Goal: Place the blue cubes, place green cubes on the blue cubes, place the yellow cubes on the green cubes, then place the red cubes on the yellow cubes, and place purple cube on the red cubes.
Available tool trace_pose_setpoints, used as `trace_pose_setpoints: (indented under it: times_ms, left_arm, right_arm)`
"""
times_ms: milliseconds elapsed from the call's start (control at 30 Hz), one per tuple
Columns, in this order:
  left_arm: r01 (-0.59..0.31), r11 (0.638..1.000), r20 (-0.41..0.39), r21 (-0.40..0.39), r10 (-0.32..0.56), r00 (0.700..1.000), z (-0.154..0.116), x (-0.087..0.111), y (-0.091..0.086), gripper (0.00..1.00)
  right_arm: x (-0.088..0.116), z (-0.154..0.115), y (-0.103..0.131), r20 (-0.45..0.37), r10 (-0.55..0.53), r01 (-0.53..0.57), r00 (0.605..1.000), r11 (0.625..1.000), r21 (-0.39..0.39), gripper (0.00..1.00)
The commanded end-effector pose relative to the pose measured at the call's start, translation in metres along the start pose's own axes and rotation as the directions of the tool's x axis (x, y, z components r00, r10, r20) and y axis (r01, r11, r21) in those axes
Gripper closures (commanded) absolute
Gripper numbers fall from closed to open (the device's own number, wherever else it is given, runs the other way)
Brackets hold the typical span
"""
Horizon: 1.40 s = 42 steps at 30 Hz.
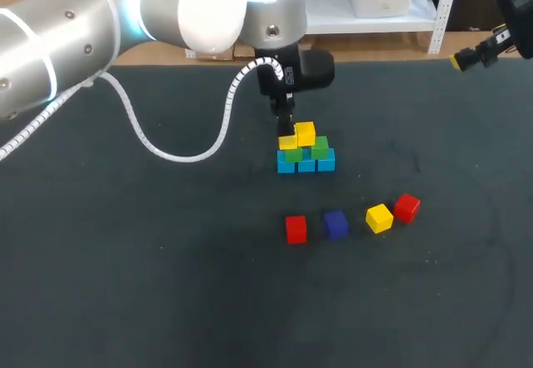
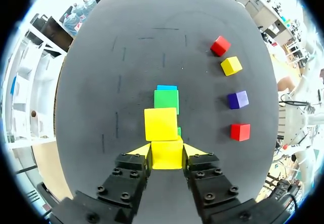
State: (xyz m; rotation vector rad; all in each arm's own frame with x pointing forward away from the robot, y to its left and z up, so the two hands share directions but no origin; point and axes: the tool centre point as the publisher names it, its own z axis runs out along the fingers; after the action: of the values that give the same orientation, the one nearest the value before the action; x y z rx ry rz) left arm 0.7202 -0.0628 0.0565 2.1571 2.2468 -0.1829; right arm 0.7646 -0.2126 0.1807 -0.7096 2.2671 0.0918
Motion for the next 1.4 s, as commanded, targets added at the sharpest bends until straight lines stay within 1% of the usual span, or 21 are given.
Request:
trace_pose_setpoints:
  times_ms: [33, 100, 200, 233, 300, 333, 367, 400, 667, 767, 867, 1000, 1133, 1233, 1333, 1400]
  left_arm:
    - [-0.001, 1.0, -0.002, 0.004, 0.001, 1.0, 0.0, -0.001, 0.002, 0.84]
    - [-0.002, 1.0, -0.001, 0.002, 0.002, 1.0, 0.0, -0.001, 0.002, 0.84]
    - [-0.008, 1.0, -0.004, -0.001, 0.008, 1.0, 0.0, -0.001, 0.002, 0.79]
    - [-0.01, 1.0, -0.004, -0.001, 0.01, 1.0, 0.0, -0.001, 0.002, 0.76]
    - [-0.012, 1.0, -0.006, -0.002, 0.012, 1.0, 0.0, -0.001, 0.002, 0.65]
    - [-0.014, 1.0, -0.006, -0.001, 0.014, 1.0, 0.0, -0.001, 0.002, 0.65]
    - [-0.019, 1.0, -0.007, 0.0, 0.019, 1.0, 0.0, -0.001, 0.002, 0.55]
    - [-0.02, 1.0, -0.008, -0.001, 0.02, 1.0, 0.0, -0.002, 0.002, 0.0]
    - [-0.003, 1.0, -0.012, -0.012, 0.003, 1.0, -0.004, 0.001, 0.002, 0.0]
    - [0.019, 0.999, -0.004, -0.025, -0.02, 1.0, -0.009, 0.004, 0.001, 0.0]
    - [0.048, 0.997, 0.008, -0.057, -0.048, 0.999, -0.018, 0.013, 0.001, 0.0]
    - [0.097, 0.989, 0.016, -0.114, -0.096, 0.995, -0.035, 0.034, 0.005, 0.0]
    - [0.163, 0.974, 0.067, -0.159, -0.154, 0.986, -0.055, 0.052, 0.007, 0.0]
    - [0.24, 0.95, 0.113, -0.198, -0.221, 0.969, -0.07, 0.061, 0.009, 0.0]
    - [0.297, 0.928, 0.173, -0.224, -0.262, 0.949, -0.085, 0.066, 0.008, 0.0]
    - [0.332, 0.906, 0.205, -0.262, -0.283, 0.937, -0.09, 0.07, 0.012, 0.0]
  right_arm:
    - [0.002, 0.0, 0.002, 0.006, 0.001, -0.001, 1.0, 1.0, 0.011, 0.0]
    - [0.002, 0.0, 0.002, 0.006, 0.001, -0.001, 1.0, 1.0, 0.011, 0.0]
    - [0.002, 0.0, 0.002, 0.006, 0.001, -0.001, 1.0, 1.0, 0.011, 0.0]
    - [0.002, 0.0, 0.002, 0.006, 0.001, -0.001, 1.0, 1.0, 0.011, 0.0]
    - [0.002, 0.0, 0.002, 0.006, 0.001, -0.001, 1.0, 1.0, 0.011, 0.0]
    - [0.002, 0.0, 0.002, 0.006, 0.001, -0.001, 1.0, 1.0, 0.011, 0.0]
    - [0.002, 0.0, 0.002, 0.006, 0.001, -0.001, 1.0, 1.0, 0.011, 0.0]
    - [0.002, 0.0, 0.002, 0.006, 0.001, -0.001, 1.0, 1.0, 0.011, 0.0]
    - [0.002, 0.0, 0.002, 0.006, 0.001, -0.001, 1.0, 1.0, 0.011, 0.0]
    - [0.002, 0.0, 0.002, 0.006, 0.001, -0.001, 1.0, 1.0, 0.011, 0.0]
    - [0.002, 0.0, 0.002, 0.006, 0.001, -0.001, 1.0, 1.0, 0.011, 0.0]
    - [0.002, 0.0, 0.002, 0.006, 0.001, -0.001, 1.0, 1.0, 0.011, 0.0]
    - [0.002, 0.0, 0.002, 0.006, 0.001, -0.001, 1.0, 1.0, 0.011, 0.0]
    - [0.002, 0.0, 0.002, 0.006, 0.001, -0.001, 1.0, 1.0, 0.011, 0.0]
    - [0.002, 0.0, 0.002, 0.006, 0.001, -0.001, 1.0, 1.0, 0.011, 0.0]
    - [0.002, 0.0, 0.002, 0.006, 0.001, -0.001, 1.0, 1.0, 0.011, 0.0]
